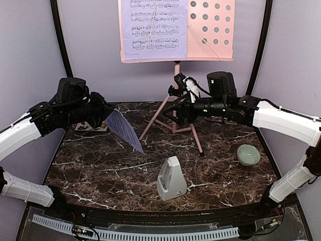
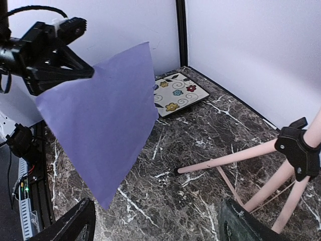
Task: Set up the instrument practice props
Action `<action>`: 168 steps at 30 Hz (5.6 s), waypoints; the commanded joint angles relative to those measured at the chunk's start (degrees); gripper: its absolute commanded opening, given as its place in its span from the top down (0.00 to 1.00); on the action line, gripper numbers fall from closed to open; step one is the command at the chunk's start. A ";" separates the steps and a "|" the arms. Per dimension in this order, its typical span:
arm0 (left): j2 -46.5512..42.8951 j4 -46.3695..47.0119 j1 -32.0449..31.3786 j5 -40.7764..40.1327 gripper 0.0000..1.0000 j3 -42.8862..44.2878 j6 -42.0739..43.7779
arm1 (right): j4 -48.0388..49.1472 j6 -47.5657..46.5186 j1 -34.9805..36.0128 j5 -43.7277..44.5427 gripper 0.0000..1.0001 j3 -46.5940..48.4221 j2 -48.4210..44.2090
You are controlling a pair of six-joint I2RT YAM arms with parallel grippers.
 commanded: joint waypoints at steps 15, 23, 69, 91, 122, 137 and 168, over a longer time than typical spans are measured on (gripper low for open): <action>8.92 8.52 0.19 -4.13 1.00 5.94 -18.88 | 10.91 -4.36 9.48 12.67 0.05 5.26 9.21; 8.87 10.42 0.32 -1.87 1.00 6.11 -18.78 | 10.66 -9.18 9.92 20.31 0.69 9.34 13.30; 13.64 -7.88 6.07 43.05 0.20 14.65 103.64 | -38.25 -14.33 2.23 -5.08 1.00 28.01 5.95; 12.73 11.40 3.28 42.85 1.00 11.45 77.35 | -22.22 -3.01 -0.95 0.08 0.24 17.90 -1.69; 10.95 40.48 8.17 57.49 1.00 10.70 53.79 | 0.10 10.32 -6.66 -8.62 0.11 2.74 -13.63; 16.66 44.52 4.38 56.61 1.00 15.83 49.58 | 6.55 16.09 -6.66 -13.66 0.80 7.26 -10.29; 19.22 30.45 3.77 53.50 0.94 20.87 59.27 | -0.84 11.61 -10.33 -11.89 1.00 13.31 -11.74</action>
